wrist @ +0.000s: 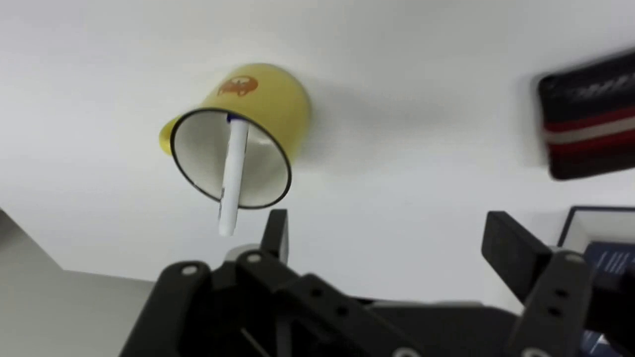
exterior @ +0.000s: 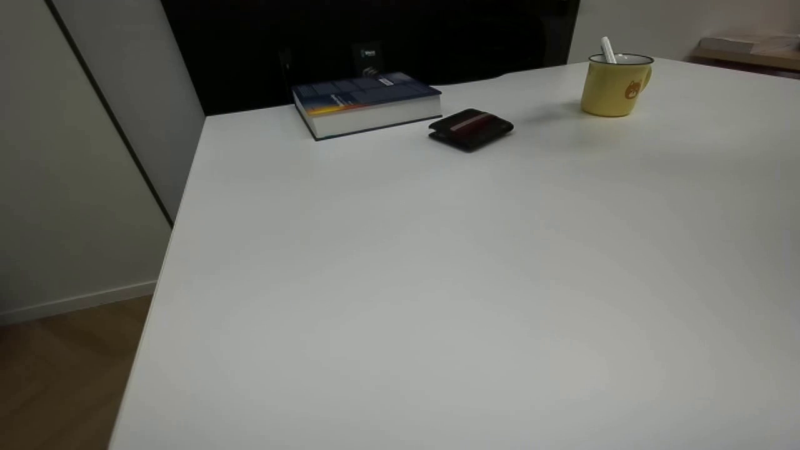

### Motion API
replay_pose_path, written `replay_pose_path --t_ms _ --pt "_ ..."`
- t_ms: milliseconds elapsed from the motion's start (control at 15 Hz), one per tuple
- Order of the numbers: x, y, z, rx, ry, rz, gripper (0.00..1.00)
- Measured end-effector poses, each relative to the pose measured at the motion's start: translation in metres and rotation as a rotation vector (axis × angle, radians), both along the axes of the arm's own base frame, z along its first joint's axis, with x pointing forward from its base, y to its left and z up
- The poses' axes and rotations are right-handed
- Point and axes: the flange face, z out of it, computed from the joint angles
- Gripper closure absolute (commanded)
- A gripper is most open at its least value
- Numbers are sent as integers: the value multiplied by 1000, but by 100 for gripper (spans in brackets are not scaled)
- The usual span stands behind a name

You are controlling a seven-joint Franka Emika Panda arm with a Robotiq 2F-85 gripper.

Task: Put the pen in the cup

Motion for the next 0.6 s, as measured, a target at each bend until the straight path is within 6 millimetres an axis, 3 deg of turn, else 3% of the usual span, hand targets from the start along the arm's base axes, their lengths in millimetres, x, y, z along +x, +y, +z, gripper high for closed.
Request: replay_pose_path --t_ms 267,600 --pt "-18 12 23 55 262 41 0" --pt "-37 0 62 109 554 76 0"
